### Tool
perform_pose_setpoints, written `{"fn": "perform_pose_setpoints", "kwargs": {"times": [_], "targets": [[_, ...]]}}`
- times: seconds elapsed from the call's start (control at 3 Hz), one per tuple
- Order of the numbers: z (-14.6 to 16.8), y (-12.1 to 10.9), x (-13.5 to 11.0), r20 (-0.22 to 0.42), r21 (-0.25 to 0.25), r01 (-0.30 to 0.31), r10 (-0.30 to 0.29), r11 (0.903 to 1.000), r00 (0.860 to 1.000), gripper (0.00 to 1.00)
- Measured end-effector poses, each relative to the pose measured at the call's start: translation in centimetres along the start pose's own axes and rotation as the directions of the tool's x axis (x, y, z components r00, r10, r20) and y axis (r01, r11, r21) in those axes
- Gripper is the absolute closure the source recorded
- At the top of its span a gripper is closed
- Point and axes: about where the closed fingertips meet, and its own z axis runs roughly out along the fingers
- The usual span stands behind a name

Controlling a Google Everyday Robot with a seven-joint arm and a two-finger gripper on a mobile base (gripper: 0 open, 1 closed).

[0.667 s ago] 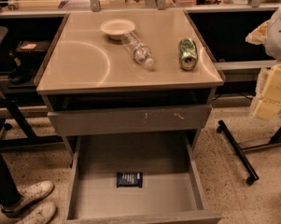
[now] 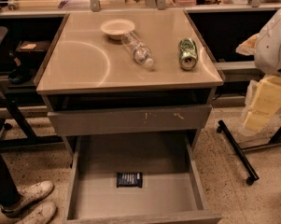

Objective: Pick rxbar blueberry from middle drawer and place on counter

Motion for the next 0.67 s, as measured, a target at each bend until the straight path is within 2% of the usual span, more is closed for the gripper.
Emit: {"fn": "perform_pose_setpoints", "kwargs": {"times": [0.33, 0.67], "targets": [[5.5, 2.8, -1.5, 0.062, -0.069, 0.02, -0.016, 0.9974, 0.998, 0.0], [14.3, 6.4, -3.2, 0.118, -0.154, 0.07, -0.052, 0.9856, 0.992, 0.0]]}}
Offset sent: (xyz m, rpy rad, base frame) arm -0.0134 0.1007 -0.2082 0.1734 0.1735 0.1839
